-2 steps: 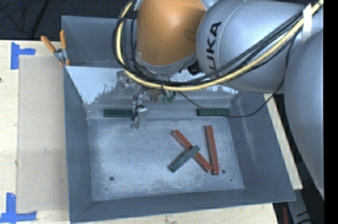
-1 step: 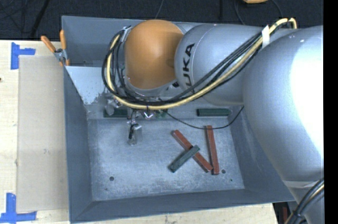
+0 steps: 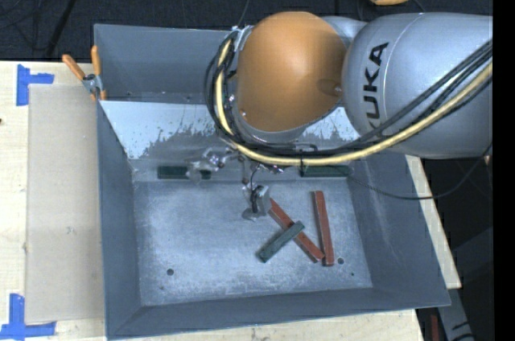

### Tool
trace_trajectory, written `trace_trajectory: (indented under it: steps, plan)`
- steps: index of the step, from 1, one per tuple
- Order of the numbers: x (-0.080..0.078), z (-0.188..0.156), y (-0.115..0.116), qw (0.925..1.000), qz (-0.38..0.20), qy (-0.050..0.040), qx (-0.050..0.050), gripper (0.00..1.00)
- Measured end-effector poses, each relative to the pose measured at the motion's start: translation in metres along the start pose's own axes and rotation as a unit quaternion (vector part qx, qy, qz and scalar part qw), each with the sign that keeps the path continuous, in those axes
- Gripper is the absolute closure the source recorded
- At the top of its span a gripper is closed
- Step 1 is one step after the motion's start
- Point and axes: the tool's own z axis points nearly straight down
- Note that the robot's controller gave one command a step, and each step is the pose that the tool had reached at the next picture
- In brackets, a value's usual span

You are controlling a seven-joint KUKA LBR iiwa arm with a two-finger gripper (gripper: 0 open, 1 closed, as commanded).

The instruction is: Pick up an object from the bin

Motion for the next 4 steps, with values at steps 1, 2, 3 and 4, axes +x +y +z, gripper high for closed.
trace_trajectory:
  steps: [1, 2, 3, 4]
  plan:
    - [0.046, 0.063, -0.040, 0.9994, 0.035, 0.0053, -0.003, 0.00]
    - [0.111, 0.104, -0.038, 0.9999, 0.009, 0.0068, -0.005, 0.00]
    - [0.140, 0.162, -0.072, 0.9858, -0.168, 0.0036, -0.004, 0.00]
    - [0.139, 0.161, -0.073, 0.9860, -0.167, 0.0018, -0.003, 1.00]
